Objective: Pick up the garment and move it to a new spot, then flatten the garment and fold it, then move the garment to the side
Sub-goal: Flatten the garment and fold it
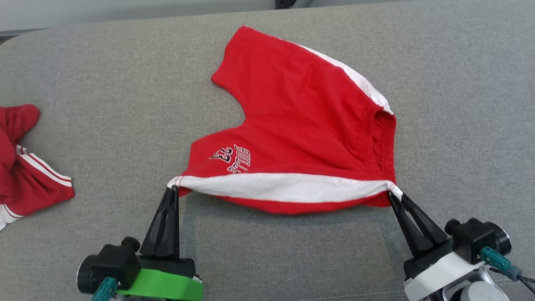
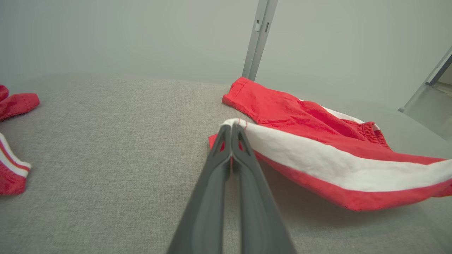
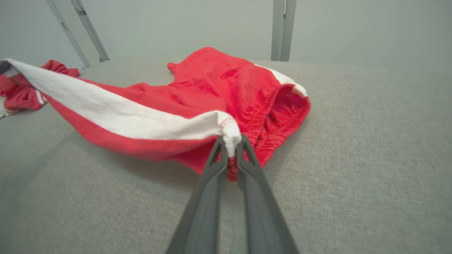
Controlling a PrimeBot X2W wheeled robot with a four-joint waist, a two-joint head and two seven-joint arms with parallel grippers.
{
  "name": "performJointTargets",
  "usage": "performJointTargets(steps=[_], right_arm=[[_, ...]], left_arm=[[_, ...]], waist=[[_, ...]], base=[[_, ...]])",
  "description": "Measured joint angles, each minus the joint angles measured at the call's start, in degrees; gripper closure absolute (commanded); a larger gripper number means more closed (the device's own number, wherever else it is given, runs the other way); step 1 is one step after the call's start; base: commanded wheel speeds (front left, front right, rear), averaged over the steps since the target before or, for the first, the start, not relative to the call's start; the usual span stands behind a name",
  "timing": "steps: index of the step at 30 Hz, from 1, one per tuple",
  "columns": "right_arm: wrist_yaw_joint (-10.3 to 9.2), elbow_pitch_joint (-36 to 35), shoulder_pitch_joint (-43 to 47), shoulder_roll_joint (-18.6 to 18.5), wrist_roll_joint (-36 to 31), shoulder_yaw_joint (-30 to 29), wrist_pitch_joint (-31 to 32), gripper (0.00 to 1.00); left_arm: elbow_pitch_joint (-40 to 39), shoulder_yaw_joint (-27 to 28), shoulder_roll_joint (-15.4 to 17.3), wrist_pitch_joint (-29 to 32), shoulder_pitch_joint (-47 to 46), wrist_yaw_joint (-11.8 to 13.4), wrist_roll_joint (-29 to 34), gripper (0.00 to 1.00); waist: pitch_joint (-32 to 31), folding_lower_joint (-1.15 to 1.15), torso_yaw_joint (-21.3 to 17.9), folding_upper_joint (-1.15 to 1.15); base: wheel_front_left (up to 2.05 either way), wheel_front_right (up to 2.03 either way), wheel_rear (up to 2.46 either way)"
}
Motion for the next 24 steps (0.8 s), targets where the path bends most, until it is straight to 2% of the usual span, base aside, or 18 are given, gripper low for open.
performJointTargets(steps=[8, 12, 18, 24], right_arm=[[0.0, -5.1, 12.6, 2.0, -4.7, -4.5, 0.0, 1.0], [0.01, -7.4, 16.3, 3.0, -6.6, -5.2, 0.0, 1.0], [0.0, -5.9, 15.3, 5.0, -5.5, -6.5, 1.8, 1.0], [0.0, -4.6, 6.5, 5.4, -3.6, -6.8, 6.3, 1.0]], left_arm=[[-12.4, -1.6, 1.5, 6.7, 11.8, 2.7, 0.2, 1.0], [-17.0, -1.9, 2.0, 8.4, 13.8, 3.5, 0.2, 1.0], [-17.1, -1.8, 2.4, 9.2, 11.8, 3.2, -0.2, 1.0], [-12.2, -2.7, 2.5, 10.0, 0.2, 0.7, 0.3, 1.0]], waist=[[-5.3, 0.0, 1.0, 0.0], [-6.6, 0.0, 1.6, 0.0], [-6.4, 0.0, 0.8, 0.0], [-3.8, 0.0, -0.8, 0.0]], base=[[0.0, 0.0, 0.0], [0.0, 0.0, 0.0], [0.0, 0.0, 0.0], [0.0, 0.0, 0.0]])
